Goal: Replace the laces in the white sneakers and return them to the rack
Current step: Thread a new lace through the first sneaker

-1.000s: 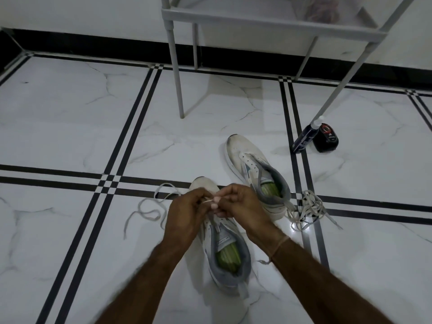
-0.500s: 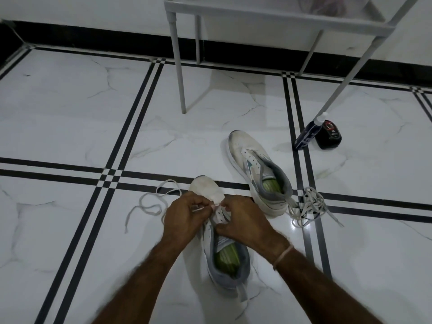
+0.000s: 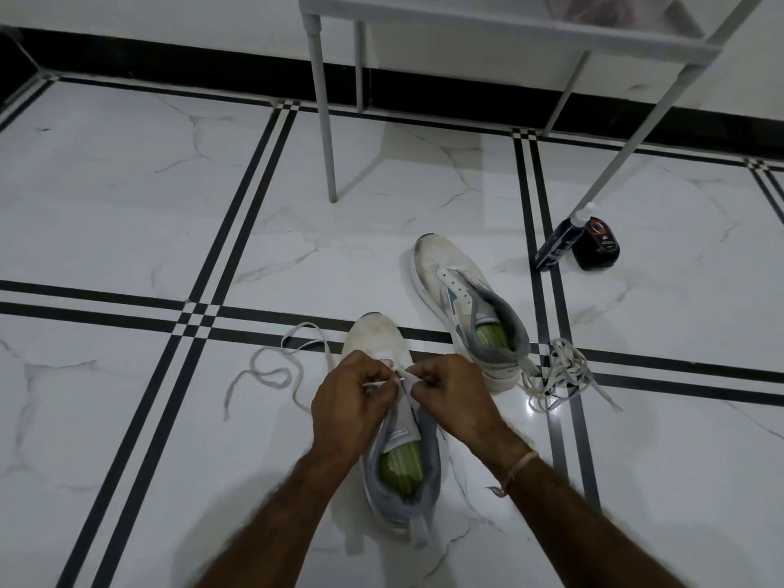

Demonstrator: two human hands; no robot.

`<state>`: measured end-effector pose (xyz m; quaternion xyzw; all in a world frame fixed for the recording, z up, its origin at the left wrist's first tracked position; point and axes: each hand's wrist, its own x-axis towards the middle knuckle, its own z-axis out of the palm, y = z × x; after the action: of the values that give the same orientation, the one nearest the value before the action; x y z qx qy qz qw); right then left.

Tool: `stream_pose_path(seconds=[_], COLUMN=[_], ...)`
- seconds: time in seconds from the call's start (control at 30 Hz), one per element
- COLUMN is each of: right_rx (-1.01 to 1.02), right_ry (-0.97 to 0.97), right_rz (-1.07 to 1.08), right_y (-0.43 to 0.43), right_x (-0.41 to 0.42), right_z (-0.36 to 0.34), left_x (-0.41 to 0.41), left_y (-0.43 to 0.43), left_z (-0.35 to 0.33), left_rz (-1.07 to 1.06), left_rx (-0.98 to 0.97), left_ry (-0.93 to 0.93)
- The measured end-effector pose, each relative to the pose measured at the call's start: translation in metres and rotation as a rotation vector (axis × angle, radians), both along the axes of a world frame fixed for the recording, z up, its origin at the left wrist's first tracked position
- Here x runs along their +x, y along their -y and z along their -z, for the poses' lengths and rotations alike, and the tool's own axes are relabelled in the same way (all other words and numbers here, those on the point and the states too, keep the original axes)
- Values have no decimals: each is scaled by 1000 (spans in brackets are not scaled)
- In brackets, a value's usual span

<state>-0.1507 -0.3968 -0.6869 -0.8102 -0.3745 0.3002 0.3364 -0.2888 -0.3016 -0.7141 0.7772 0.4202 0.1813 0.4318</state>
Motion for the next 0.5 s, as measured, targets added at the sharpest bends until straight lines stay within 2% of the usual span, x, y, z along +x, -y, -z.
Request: stream_pose_path(seconds=[0.37,0.4,0.5], right_rx=[58,62,91], right_ry=[-27,-73,-404], right_rz=[-14,8,180], right_y=[4,5,8], right_x=[-4,-3,5], right_z=[2,2,2], left_x=[3,3,2], left_y=[7,6,3], left_z=[5,5,6], left_rz=[1,6,44], left_rx=[1,-12,-4], left_ry=[6,25,3])
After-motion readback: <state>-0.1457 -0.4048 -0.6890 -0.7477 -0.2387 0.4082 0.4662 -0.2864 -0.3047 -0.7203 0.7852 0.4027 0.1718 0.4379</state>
